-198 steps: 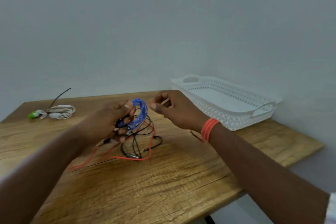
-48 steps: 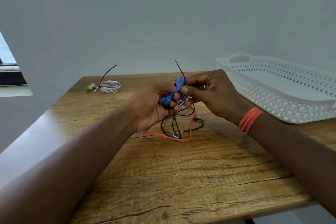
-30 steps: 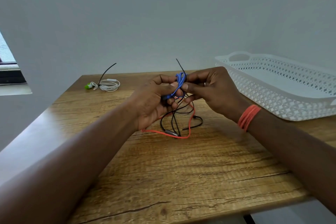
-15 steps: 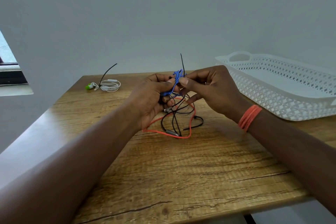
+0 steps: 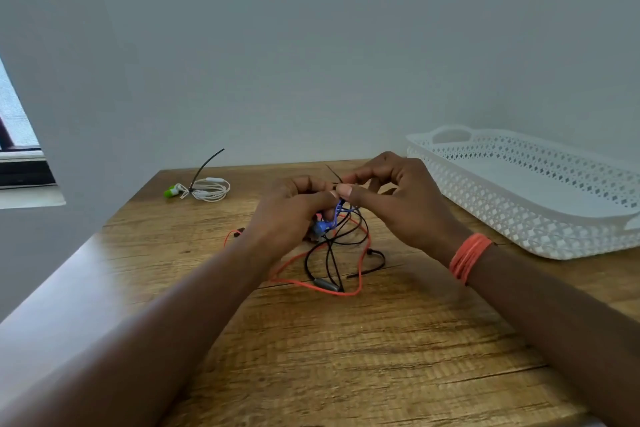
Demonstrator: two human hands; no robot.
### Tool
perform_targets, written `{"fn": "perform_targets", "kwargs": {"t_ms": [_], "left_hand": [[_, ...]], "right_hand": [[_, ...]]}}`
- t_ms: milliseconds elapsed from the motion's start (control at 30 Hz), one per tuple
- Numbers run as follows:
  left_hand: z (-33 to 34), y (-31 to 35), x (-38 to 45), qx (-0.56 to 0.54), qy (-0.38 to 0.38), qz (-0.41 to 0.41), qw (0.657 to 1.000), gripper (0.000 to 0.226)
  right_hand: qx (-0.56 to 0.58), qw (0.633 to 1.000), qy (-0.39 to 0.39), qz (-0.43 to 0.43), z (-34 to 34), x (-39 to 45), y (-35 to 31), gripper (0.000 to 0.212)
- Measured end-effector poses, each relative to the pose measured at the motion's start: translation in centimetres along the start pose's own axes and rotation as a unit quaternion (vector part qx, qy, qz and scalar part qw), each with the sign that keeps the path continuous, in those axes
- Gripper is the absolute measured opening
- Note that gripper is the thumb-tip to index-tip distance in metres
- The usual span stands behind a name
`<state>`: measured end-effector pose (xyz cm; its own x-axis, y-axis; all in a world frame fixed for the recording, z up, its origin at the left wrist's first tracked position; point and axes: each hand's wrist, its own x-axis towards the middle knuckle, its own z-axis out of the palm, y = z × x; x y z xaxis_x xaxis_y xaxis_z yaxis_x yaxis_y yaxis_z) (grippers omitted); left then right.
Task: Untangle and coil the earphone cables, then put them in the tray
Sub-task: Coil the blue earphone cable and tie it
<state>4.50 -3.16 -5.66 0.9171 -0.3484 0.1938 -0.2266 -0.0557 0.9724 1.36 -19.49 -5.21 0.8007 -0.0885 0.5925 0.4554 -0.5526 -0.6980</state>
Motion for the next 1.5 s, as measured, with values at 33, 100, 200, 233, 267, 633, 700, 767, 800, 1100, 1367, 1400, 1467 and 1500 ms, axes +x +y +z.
{"fn": "perform_targets", "kwargs": {"t_ms": [33,100,200,233,267,633,700,767,800,1100,1367,1400,1467,1500], "left_hand": [[0.0,-0.2,0.1,0.025,0.008,0.019,0.999,0.01],[0.0,-0.6,0.3,0.057,0.016,0.045,0.997,0.008],[-0.1,-1.1,0.5,0.076,0.026,0.056,0.995,0.008],[0.0,-1.2,0.6,0.084,0.027,0.06,0.994,0.007],[0.0,-1.2,0.5,0.092,0.028,0.066,0.993,0.006],[0.2,-1.4,0.0,0.239,0.084,0.149,0.956,0.009],[0.4,-1.2,-0.2,0.257,0.096,0.155,0.949,0.01],[0.5,-1.0,-0.3,0.268,0.106,0.157,0.945,0.01],[0.5,-0.9,-0.3,0.27,0.109,0.158,0.943,0.011],[0.6,-0.8,-0.2,0.188,0.079,0.124,0.971,0.008],[0.7,0.0,-0.1,0.05,0.056,0.057,0.996,0.012],[0.6,0.1,-0.1,0.04,0.06,0.054,0.996,0.014],[0.4,0.2,-0.1,0.016,0.07,0.041,0.997,0.019],[0.4,0.3,-0.2,0.006,0.07,0.03,0.997,0.022]], "right_hand": [[-0.005,1.0,0.0,0.004,0.1,-0.1,-0.1,0.004],[-0.012,1.0,0.001,0.008,0.1,-0.1,-0.1,0.003],[-0.018,1.0,-0.003,0.012,0.3,-0.2,-0.2,0.003],[-0.019,1.0,-0.006,0.014,0.3,-0.2,-0.2,0.003],[-0.02,1.0,-0.008,0.015,0.3,-0.2,-0.2,0.003],[-0.077,0.997,0.027,0.004,1.2,-0.6,-0.5,0.011],[-0.108,0.993,0.037,0.004,1.6,-0.6,-0.5,0.009],[-0.133,0.99,0.042,-0.006,1.8,-0.7,-0.5,0.007],[-0.142,0.989,0.041,-0.013,1.9,-0.8,-0.5,0.007],[-0.167,0.985,0.008,-0.029,1.8,-0.9,-0.6,0.008],[-0.099,0.994,0.037,-0.012,2.1,-0.7,-0.7,0.01],[-0.082,0.996,0.041,-0.003,2.1,-0.5,-0.7,0.01],[-0.006,0.998,0.048,0.033,2.0,-0.3,-0.9,0.011],[0.047,0.996,0.048,0.053,1.8,-0.2,-1.0,0.012]]}}
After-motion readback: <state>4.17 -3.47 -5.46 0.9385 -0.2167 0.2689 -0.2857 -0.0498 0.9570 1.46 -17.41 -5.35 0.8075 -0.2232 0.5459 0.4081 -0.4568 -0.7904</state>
